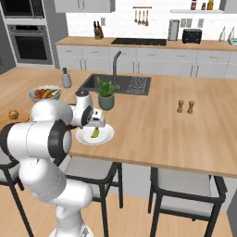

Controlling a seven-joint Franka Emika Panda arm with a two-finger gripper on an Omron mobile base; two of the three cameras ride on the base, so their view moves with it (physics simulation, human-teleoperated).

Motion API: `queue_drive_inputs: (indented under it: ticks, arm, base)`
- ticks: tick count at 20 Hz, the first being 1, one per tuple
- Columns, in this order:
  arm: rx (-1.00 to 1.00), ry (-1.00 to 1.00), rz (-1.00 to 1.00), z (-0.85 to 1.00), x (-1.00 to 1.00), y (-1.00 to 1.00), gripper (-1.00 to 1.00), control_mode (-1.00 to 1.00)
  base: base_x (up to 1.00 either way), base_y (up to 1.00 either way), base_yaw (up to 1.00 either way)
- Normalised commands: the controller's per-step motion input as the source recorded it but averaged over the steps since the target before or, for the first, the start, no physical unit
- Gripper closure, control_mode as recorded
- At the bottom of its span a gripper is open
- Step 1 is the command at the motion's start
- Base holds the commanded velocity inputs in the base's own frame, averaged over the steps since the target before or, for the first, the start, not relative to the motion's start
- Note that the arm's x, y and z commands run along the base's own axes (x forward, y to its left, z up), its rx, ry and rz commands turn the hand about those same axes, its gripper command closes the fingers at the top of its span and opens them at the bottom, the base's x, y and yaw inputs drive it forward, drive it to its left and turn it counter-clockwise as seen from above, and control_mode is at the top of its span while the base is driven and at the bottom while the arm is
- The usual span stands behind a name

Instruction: Pick the chicken drumstick and lemon wedge from their plates and place them in the bowl. Then put the bowl in the fridge.

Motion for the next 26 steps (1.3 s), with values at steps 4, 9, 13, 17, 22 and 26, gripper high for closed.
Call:
queue_drive_inputs:
  ticks: [4, 9, 13, 17, 22, 26]
  arm:
    - [-0.01, 0.0, -0.01, -0.54, 0.24, 0.0, -1.0, -1.0]
    - [0.0, 0.08, -0.02, -0.3, 0.09, 0.0, -1.0, -1.0]
    - [0.0, 0.03, 0.0, -0.19, 0.43, 0.0, -1.0, -1.0]
    - [0.0, 0.04, 0.0, -0.28, 0.46, 0.0, -1.0, -1.0]
    - [0.0, 0.04, 0.0, -0.29, 0.23, 0.0, -1.0, -1.0]
    - [0.0, 0.02, 0.0, -0.24, -0.07, 0.0, 1.0, -1.0]
  base:
    - [0.0, 0.0, 0.0]
    - [0.0, 0.0, 0.0]
    - [0.0, 0.0, 0.0]
    - [0.0, 0.0, 0.0]
    - [0.0, 0.0, 0.0]
    - [0.0, 0.0, 0.0]
